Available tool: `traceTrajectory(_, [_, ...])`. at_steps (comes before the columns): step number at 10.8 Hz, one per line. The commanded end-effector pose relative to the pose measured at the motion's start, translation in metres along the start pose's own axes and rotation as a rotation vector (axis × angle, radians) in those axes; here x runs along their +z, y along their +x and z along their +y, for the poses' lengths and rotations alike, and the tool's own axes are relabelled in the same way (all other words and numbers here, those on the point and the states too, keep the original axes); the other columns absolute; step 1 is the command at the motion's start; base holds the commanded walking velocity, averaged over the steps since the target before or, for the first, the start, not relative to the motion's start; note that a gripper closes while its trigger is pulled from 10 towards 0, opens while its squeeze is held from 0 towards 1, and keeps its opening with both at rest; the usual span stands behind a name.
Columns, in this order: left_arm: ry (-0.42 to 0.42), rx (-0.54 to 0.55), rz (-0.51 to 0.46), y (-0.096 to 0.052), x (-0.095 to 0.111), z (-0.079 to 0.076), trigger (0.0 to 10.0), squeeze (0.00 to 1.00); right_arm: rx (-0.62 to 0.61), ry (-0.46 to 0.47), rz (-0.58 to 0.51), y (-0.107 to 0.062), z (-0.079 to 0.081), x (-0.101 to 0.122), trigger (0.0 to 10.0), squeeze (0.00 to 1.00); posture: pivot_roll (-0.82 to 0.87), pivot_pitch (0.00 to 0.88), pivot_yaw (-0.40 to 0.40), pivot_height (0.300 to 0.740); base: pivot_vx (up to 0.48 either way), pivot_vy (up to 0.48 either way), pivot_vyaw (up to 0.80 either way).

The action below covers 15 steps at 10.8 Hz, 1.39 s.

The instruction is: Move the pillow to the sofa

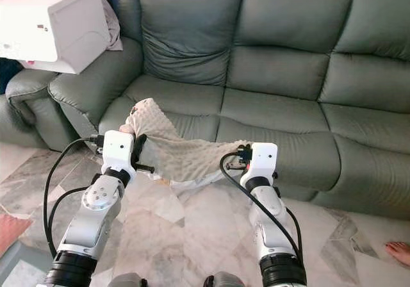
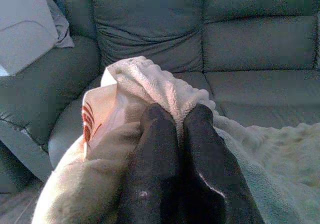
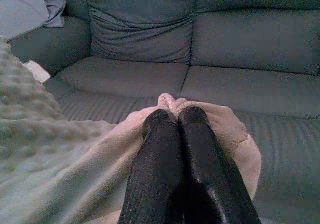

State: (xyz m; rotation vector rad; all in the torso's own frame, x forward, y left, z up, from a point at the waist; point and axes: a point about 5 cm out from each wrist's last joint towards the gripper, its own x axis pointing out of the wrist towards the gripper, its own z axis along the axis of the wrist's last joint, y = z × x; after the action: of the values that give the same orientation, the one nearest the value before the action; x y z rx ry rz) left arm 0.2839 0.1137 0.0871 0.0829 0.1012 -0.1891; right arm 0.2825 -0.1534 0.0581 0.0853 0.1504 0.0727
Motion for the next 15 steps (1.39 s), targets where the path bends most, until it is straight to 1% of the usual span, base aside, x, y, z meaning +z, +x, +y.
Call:
traceTrajectory(1, [-0.004,-0.005,-0.043,0.002,0.0103,-0.002,10.0,0.0,0.004,-0.005,-0.029,0.0028,0.0013,0.0076,10.0,0.0,-0.02,0.0,-0.019,0.74,0.0,0.0,0.0])
traceTrajectory(4, [-0.002,-0.013,-0.043,0.0018,0.0105,-0.0021,10.0,0.0,0.002,-0.004,-0.026,0.0022,0.0015,0.0065,10.0,0.0,-0.02,0.0,-0.017,0.74,0.0,0.0,0.0])
traceTrajectory(15, [0.0,-0.028,-0.031,-0.0016,0.0076,-0.0041,10.0,0.0,-0.017,-0.006,-0.012,-0.0006,-0.0013,0.0035,10.0,0.0,-0.02,0.0,-0.015,0.74,0.0,-0.296,0.0])
